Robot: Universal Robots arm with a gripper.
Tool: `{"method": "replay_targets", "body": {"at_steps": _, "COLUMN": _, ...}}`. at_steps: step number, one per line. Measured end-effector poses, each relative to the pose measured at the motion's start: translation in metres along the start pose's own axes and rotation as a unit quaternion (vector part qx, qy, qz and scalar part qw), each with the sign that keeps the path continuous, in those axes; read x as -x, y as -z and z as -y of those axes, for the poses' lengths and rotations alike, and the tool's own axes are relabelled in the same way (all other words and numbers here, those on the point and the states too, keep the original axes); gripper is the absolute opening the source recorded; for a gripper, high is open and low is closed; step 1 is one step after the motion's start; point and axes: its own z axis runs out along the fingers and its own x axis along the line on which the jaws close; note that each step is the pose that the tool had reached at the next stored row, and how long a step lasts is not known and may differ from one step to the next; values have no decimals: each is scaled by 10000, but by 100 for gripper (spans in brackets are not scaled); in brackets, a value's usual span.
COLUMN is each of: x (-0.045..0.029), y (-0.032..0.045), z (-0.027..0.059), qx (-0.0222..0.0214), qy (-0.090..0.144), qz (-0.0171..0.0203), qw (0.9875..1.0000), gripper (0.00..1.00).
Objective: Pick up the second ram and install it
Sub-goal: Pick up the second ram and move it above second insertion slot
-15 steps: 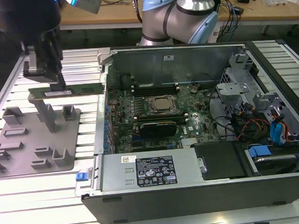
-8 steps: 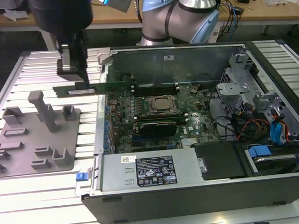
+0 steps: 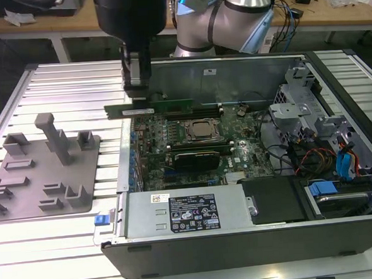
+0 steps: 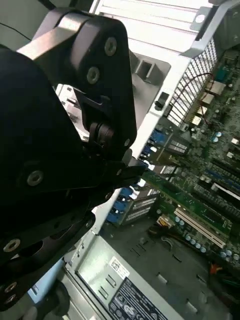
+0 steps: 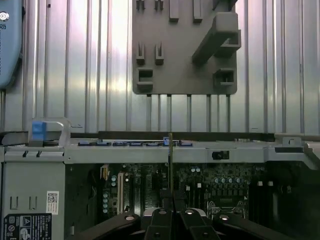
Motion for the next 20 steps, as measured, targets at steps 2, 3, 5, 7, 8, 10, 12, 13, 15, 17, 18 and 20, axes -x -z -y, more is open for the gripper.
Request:
{"method": "replay_targets", "body": {"at_steps": 2, "x": -1, "y": 5, "z": 97, "qx": 1, "qy": 1, "qz": 0, "qw": 10000, "gripper": 9}}
{"method": "replay_targets", "body": {"at_steps": 3, "x": -1, "y": 8, "z": 158, "qx": 2, "qy": 0, "qz": 0, "qw": 10000, "gripper": 9}}
{"method": "replay_targets", "body": {"at_steps": 5, "x": -3, "y": 14, "z": 309, "qx": 4, "qy": 0, "qz": 0, "qw": 10000, "gripper": 9}}
{"method": "replay_targets", "body": {"at_steps": 7, "x": -3, "y": 17, "z": 381, "qx": 6, "qy": 0, "qz": 0, "qw": 10000, "gripper": 9}}
{"method": "replay_targets", "body": {"at_steps": 8, "x": -4, "y": 21, "z": 456, "qx": 7, "qy": 0, "qz": 0, "qw": 10000, "gripper": 9}}
{"method": "replay_targets", "body": {"at_steps": 10, "x": -5, "y": 24, "z": 542, "qx": 10, "qy": 0, "qz": 0, "qw": 10000, "gripper": 9}}
{"method": "replay_targets", "body": {"at_steps": 12, "x": -5, "y": 29, "z": 657, "qx": 13, "qy": -1, "qz": 0, "qw": 10000, "gripper": 9}}
{"method": "replay_targets", "body": {"at_steps": 13, "x": -6, "y": 33, "z": 727, "qx": 16, "qy": 0, "qz": 0, "qw": 10000, "gripper": 9}}
{"method": "replay_targets", "body": {"at_steps": 15, "x": -7, "y": 34, "z": 748, "qx": 17, "qy": -1, "qz": 0, "qw": 10000, "gripper": 9}}
{"method": "replay_targets", "body": {"at_steps": 17, "x": -6, "y": 29, "z": 752, "qx": 16, "qy": -1, "qz": 2, "qw": 10000, "gripper": 9}}
{"method": "replay_targets", "body": {"at_steps": 18, "x": -7, "y": 10, "z": 755, "qx": 18, "qy": 0, "qz": 2, "qw": 10000, "gripper": 9}}
{"method": "replay_targets", "body": {"at_steps": 20, "x": -10, "y": -45, "z": 764, "qx": 39, "qy": -3, "qz": 3, "qw": 10000, "gripper": 9}}
